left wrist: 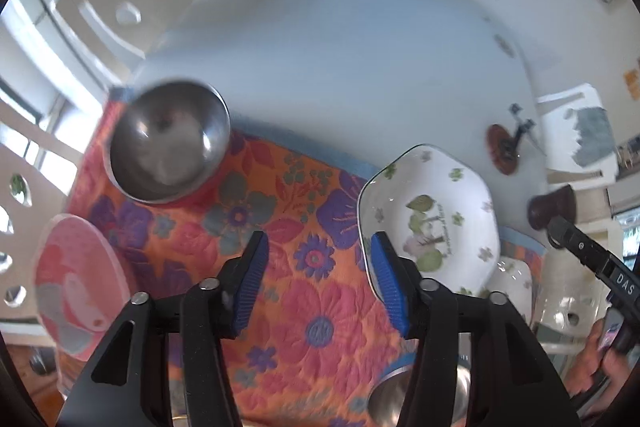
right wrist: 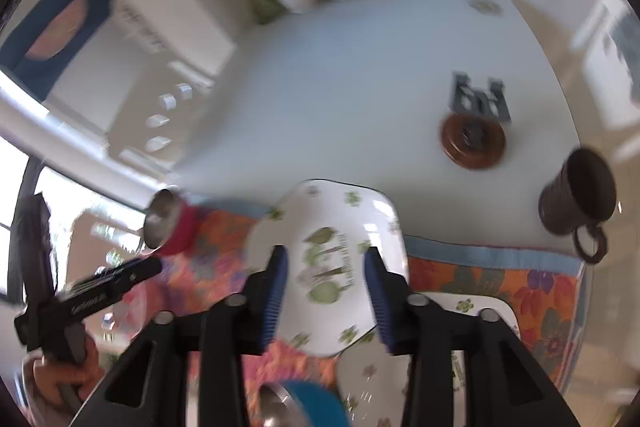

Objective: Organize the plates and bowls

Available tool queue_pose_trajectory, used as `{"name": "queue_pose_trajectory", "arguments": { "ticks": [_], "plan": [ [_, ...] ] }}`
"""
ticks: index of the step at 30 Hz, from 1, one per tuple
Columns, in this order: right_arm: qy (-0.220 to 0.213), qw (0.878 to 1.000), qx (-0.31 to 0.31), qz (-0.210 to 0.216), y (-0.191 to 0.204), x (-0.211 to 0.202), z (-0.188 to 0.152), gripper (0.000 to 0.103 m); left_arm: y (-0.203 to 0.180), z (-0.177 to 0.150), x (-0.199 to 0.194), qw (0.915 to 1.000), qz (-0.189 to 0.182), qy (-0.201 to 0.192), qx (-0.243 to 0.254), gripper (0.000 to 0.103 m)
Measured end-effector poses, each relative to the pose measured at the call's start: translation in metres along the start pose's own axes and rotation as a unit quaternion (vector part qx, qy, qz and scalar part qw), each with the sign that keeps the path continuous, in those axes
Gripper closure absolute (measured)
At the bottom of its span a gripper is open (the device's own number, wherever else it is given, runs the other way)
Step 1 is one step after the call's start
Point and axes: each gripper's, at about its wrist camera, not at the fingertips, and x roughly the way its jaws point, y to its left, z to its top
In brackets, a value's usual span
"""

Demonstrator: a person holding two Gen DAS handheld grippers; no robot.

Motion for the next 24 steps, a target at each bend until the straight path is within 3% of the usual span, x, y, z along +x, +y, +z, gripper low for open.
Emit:
{"name": "queue_pose_trajectory", "arguments": {
  "ticks": [5,10,15,20,24],
  "plan": [
    [0.023,0.999,0.044,-0.003,-0.031,0.046,0.004,0.053,-0.006,0.001,0.057,0.9982,-0.011,0.056,-0.017,0.044],
    [0.042,0.998,0.049,-0.001,-0.044,0.078,0.005,0.053,-0.013,0.0,0.09,0.9963,-0.022,0.081,-0.019,0.044],
    [0.056,0.997,0.056,0.002,-0.057,0.099,0.005,0.053,-0.028,-0.002,0.109,0.9956,-0.027,0.09,0.002,0.044],
    [0.064,0.997,0.05,0.008,-0.057,0.11,0.006,0.053,-0.04,0.001,0.113,0.9967,-0.015,0.076,0.025,0.042],
    [0.072,0.996,0.049,0.021,-0.053,0.121,0.005,0.051,-0.053,0.001,0.115,0.9964,-0.026,0.065,0.046,0.042]
  ]
}}
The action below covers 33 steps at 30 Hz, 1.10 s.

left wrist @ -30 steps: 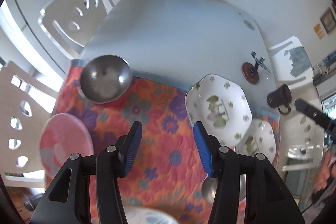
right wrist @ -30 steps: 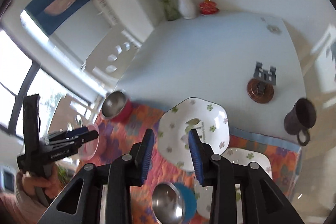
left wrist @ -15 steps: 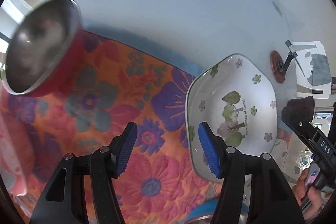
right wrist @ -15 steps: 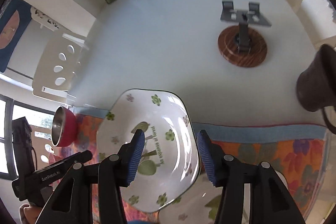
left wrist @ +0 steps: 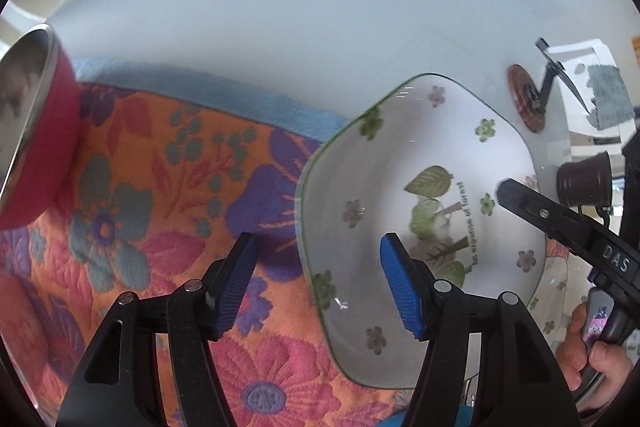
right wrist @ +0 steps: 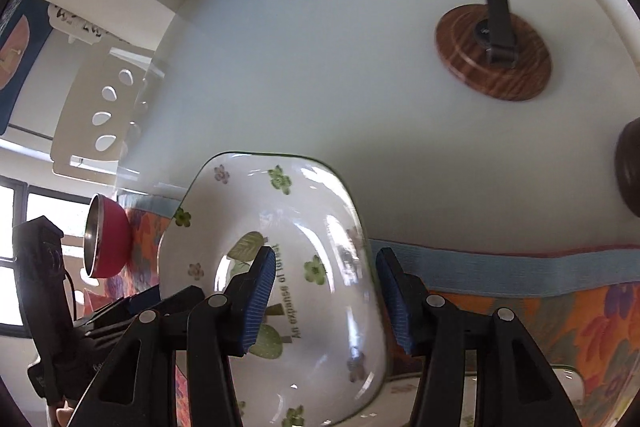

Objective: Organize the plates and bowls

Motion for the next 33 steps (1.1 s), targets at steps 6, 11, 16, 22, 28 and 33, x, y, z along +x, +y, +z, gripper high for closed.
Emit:
{"name": "queue_pose_trajectory", "arguments": {
  "ticks": [6,11,16,22,28,33],
  "plan": [
    [0.0,1.0,-0.008,0.001,0.002,0.001,0.0,0.051,-0.022,-0.002,0.006,0.9988,-0.031,-0.001,0.038,0.042],
    [0.008,1.0,-0.016,0.004,0.004,0.001,0.0,0.049,-0.028,-0.001,0.008,0.9989,-0.032,-0.004,0.034,0.042],
    [0.01,0.999,-0.03,0.002,0.011,0.003,-0.001,0.049,-0.019,0.001,0.001,0.9985,-0.045,-0.007,0.031,0.042],
    [0.011,0.999,-0.037,0.011,0.023,0.002,-0.002,0.049,-0.011,0.004,-0.011,0.9985,-0.047,-0.021,0.02,0.042],
    [0.009,0.998,-0.056,0.023,0.043,-0.004,-0.003,0.049,0.003,0.004,-0.035,0.9979,-0.048,-0.041,0.015,0.042],
    [0.002,0.997,-0.065,0.032,0.06,-0.015,-0.008,0.049,0.013,-0.002,-0.059,0.9973,-0.044,-0.057,0.015,0.042]
  ]
}}
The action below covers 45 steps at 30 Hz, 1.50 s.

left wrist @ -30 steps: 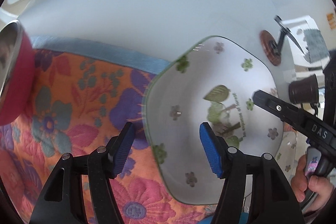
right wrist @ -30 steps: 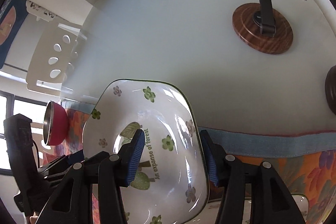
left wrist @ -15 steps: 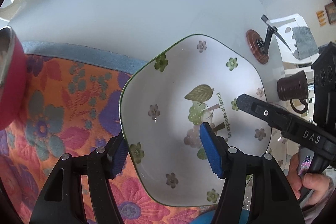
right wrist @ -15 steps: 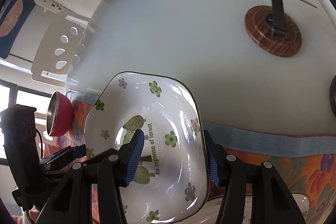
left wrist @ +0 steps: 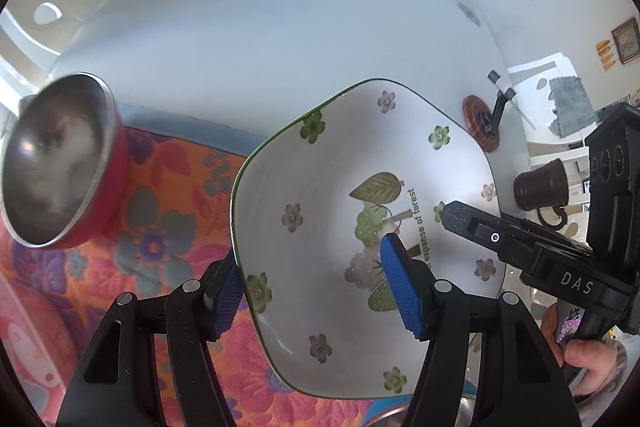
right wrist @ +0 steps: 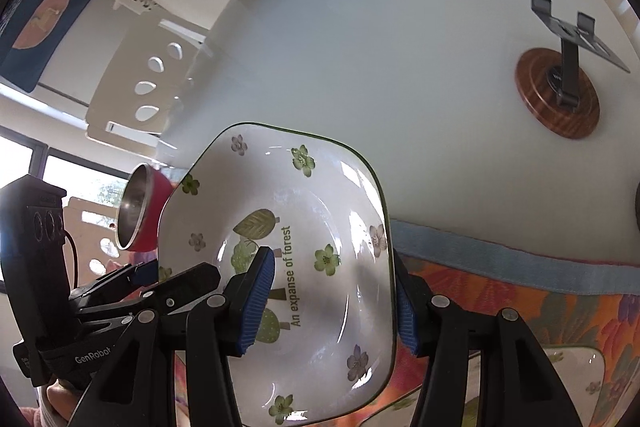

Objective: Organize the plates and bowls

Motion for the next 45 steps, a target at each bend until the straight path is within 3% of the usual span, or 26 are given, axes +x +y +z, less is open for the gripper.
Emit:
{"name": "queue_pose_trajectory", "arguments": {
  "ticks": [18,45],
  "plan": [
    [-0.007,0.998,-0.061,0.027,0.093,-0.03,-0.034,0.049,0.039,-0.055,-0.076,0.9976,0.018,-0.036,-0.056,0.042],
    [0.033,0.988,-0.139,0.054,0.195,-0.041,-0.153,0.049,0.105,-0.164,-0.166,0.9897,0.019,-0.091,-0.109,0.042]
  ]
}}
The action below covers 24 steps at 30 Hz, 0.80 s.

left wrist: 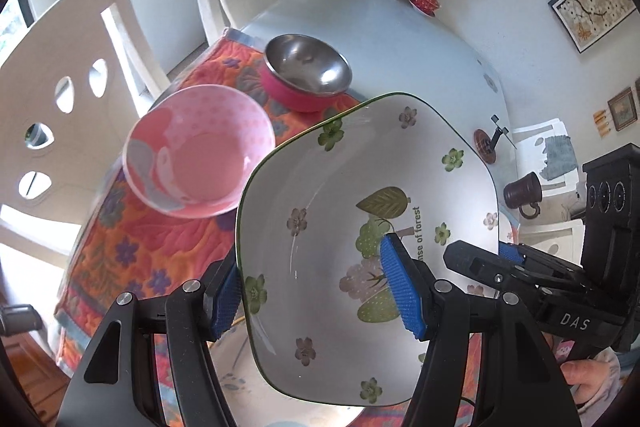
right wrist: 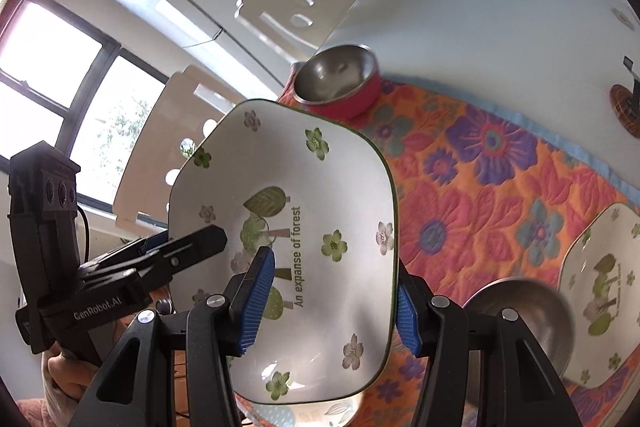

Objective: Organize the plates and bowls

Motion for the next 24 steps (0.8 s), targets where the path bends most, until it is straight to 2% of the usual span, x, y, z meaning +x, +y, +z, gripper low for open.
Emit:
{"name": "queue_pose_trajectory", "arguments": {
  "ticks": [9,24],
  "plan": [
    [0.002,0.999,0.033,-0.002,0.022,0.011,-0.033,0.049,0.024,-0.021,-0.006,0.9992,-0.014,0.026,0.026,0.042],
    [0.024,0.994,0.104,-0.022,0.027,0.035,-0.096,0.049,0.04,-0.058,0.019,0.9938,-0.03,0.087,0.063,0.042]
  ]
}}
